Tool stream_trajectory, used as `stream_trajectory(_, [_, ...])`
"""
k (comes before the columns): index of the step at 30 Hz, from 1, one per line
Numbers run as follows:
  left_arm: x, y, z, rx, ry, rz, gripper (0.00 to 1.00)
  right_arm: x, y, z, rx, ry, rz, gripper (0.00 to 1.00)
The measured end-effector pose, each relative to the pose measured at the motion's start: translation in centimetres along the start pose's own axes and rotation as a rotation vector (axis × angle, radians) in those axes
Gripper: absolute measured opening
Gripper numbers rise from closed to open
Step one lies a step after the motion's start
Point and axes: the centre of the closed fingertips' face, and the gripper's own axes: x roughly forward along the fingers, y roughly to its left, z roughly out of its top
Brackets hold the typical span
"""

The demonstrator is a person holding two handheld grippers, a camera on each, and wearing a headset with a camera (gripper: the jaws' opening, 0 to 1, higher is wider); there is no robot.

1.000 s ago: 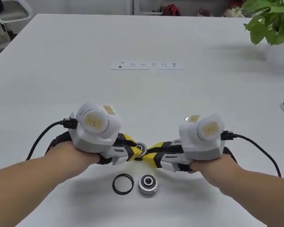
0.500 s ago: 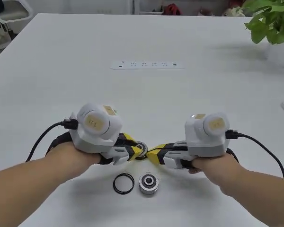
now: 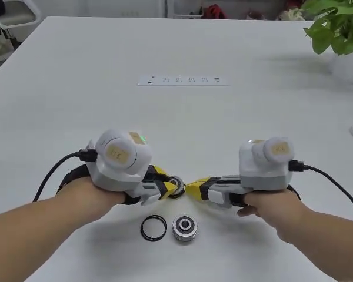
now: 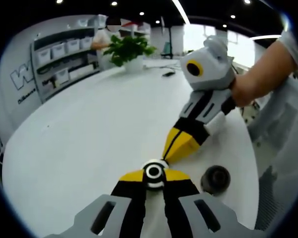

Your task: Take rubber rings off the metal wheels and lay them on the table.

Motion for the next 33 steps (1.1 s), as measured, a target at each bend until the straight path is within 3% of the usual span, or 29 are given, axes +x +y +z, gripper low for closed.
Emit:
stream_trajectory(11, [0.0, 0.0, 0.0, 0.005, 0.006, 0.007, 0.13, 0.1, 0.1, 0.5, 0.050, -0.027, -0.005, 0.00])
stream_trajectory(33, [0.0, 0.0, 0.0, 0.008, 0.024, 0.036, 0.12, 0.1, 0.6, 1.1, 0.021, -0.036, -0.020, 0.00])
